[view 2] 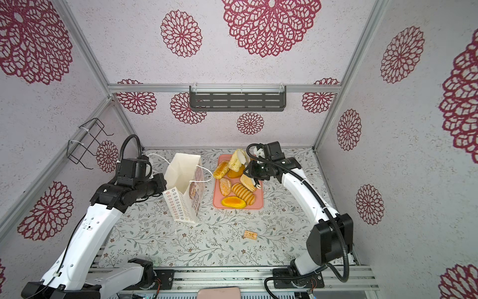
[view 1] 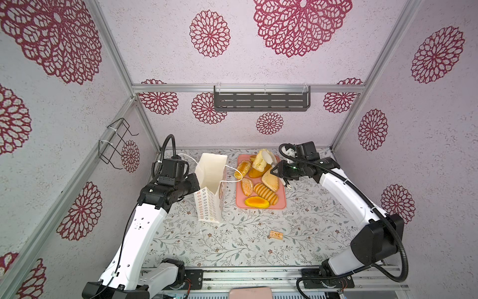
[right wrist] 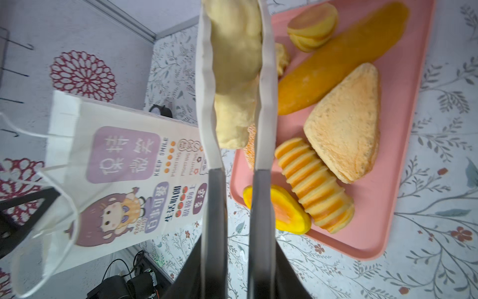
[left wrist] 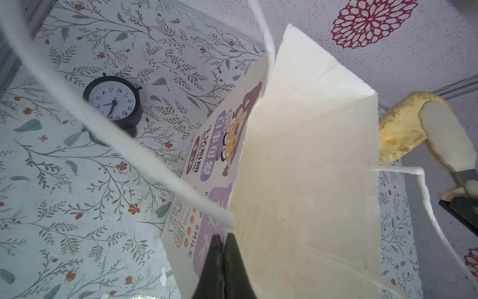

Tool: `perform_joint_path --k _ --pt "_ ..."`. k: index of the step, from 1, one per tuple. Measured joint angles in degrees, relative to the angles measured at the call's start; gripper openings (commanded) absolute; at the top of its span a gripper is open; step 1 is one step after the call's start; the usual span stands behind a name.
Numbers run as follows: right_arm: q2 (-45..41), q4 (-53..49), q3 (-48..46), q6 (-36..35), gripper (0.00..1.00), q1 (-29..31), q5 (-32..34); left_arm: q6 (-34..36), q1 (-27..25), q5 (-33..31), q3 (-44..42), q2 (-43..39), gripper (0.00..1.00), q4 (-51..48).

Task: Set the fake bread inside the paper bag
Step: 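Lift the pinched cream bread with the tongs and carry it over the bag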

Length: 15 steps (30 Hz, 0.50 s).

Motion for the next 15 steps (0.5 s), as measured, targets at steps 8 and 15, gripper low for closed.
perform_joint_path --k 8,15 --pt "-2.6 2.7 7.7 -0.2 0.33 8.9 -0.1 -0.5 0.0 0.7 -0.9 -0.8 0.01 0.6" --pt "-2.3 3.9 13.9 -1.7 0.33 17.7 0.7 -1.0 0.0 1.1 -1.8 -1.1 0.00 1.2"
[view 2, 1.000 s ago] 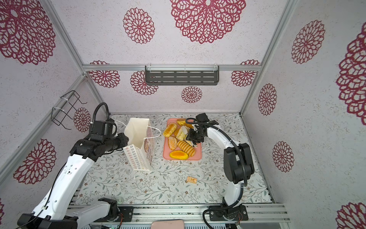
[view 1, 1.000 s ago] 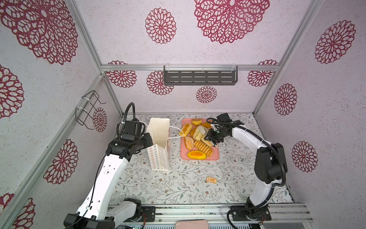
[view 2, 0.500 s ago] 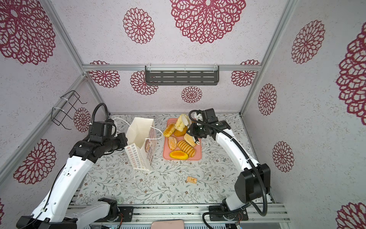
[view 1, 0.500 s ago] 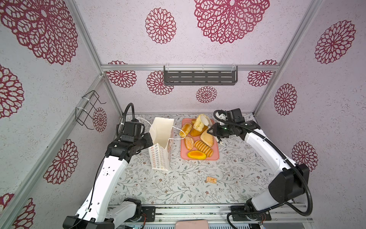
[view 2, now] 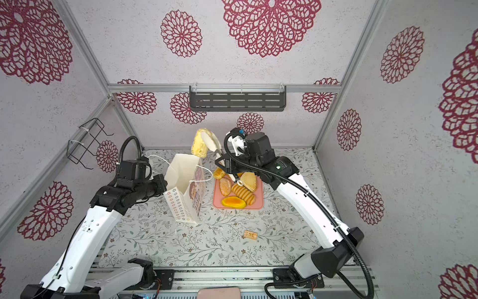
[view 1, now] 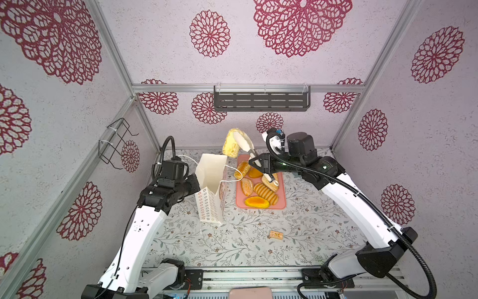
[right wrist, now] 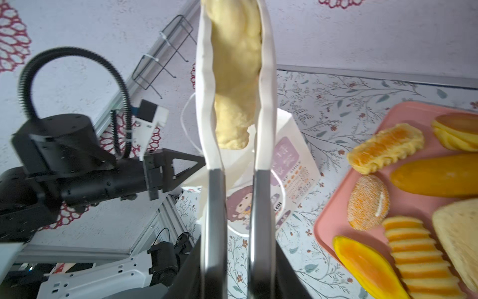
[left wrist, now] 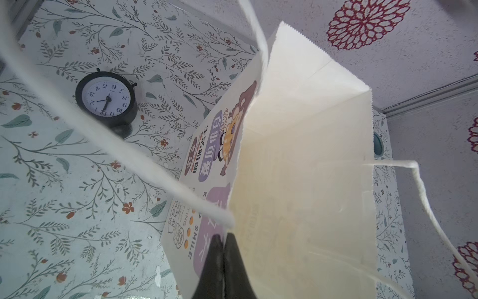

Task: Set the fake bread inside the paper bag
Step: 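Lift the pinched cream bread with the tongs and carry it over the bag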

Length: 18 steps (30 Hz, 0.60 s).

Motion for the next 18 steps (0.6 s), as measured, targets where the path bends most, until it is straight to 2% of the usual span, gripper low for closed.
perform_joint_path --k 7,18 --pt "5.0 -2.8 6.2 -3.0 0.31 6.4 4.6 -0.4 0.0 0.0 -0.3 -0.2 0.00 0.4" --pt "11.5 -8.2 7.3 -4.5 0.31 7.6 10.0 -0.4 0.0 0.0 -0.8 -1.0 0.00 0.5"
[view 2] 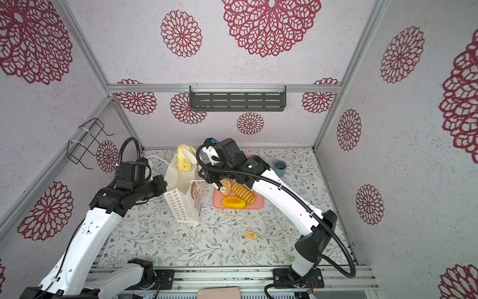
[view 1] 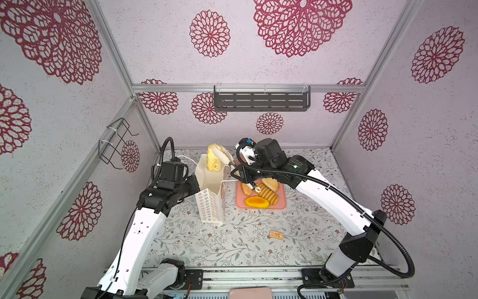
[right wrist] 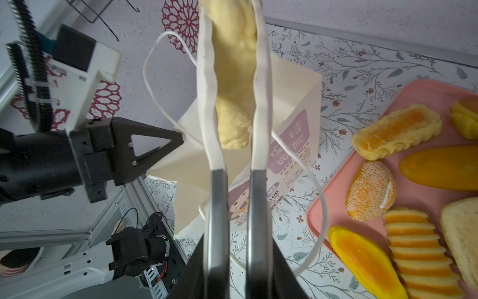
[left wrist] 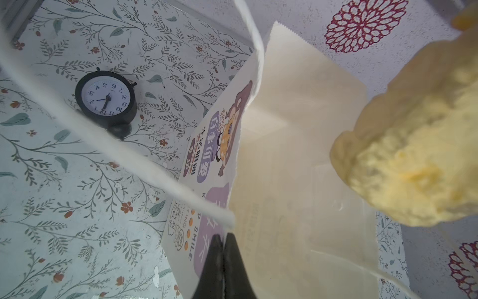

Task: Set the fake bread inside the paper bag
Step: 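Lift the pinched cream bread with the tongs and carry it over the bag, then open the tongs with the right gripper to drop the bread into the bag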

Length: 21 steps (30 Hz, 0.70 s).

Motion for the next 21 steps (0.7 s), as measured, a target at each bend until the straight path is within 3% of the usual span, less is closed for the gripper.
perform_joint_path --k 21 --pt "0.9 -2.2 0.0 -2.3 0.57 1.4 2.0 -0.3 0.0 0.2 0.0 0.0 0.00 0.2"
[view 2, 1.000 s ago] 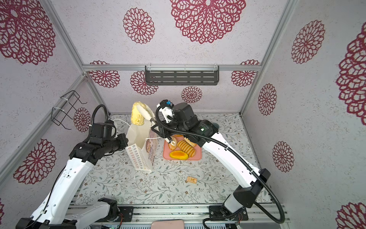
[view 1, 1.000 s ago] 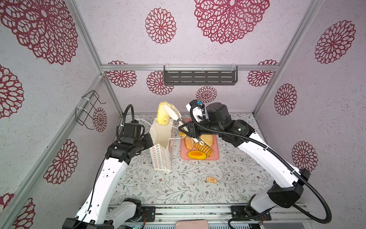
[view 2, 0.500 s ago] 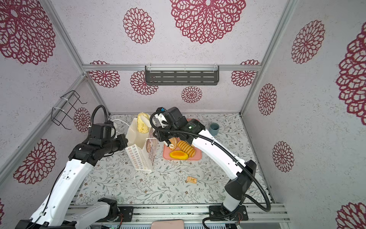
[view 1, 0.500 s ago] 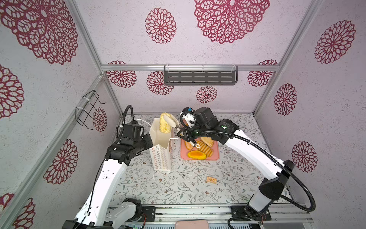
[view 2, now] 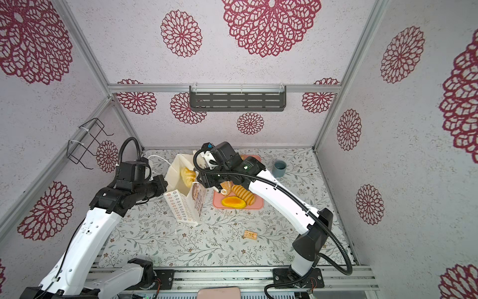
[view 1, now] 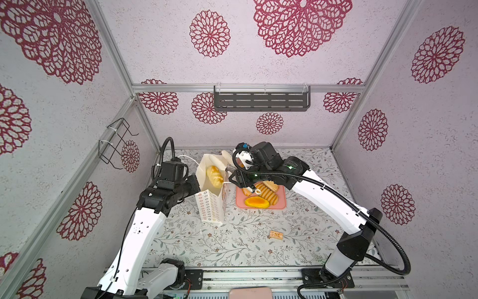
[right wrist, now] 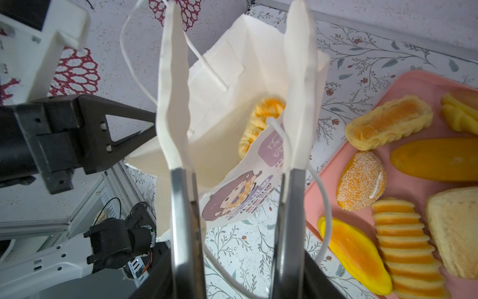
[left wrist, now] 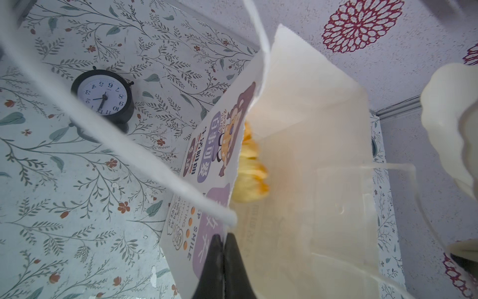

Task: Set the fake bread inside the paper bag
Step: 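Open the tongs with the right gripper to drop the bread into the bag, then move the empty tongs back over the pink tray with the right gripper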

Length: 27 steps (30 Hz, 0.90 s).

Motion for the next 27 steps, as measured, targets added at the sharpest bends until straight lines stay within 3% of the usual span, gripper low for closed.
perform_joint_path --k 9,15,18,23,25,27 --pt "-0.6 0.0 -0.1 0.3 0.56 -0.1 4.8 0.0 0.0 0.0 0.0 0.0 0.01 0.2" --pt "-7.9 0.2 -5.0 0.4 0.55 -1.9 8.7 0.0 0.0 0.0 0.0 0.0 0.02 0.4" --pt "-14.0 0.1 -9.1 0.6 0.54 -5.0 9.2 0.0 0.0 0.0 0.0 0.0 0.03 0.4" --pt "-22.3 2.0 -17.4 3.0 0.51 -15.3 7.2 -0.1 0.0 0.1 0.0 0.0 0.07 0.4" --pt "-23.7 2.4 -21.0 4.0 0.51 -18.6 6.8 -0.1 0.0 0.2 0.0 0.0 0.12 0.4" --pt "-24.2 2.5 -24.9 4.9 0.50 -20.7 5.9 0.0 0.0 0.2 0.0 0.0 0.24 0.5"
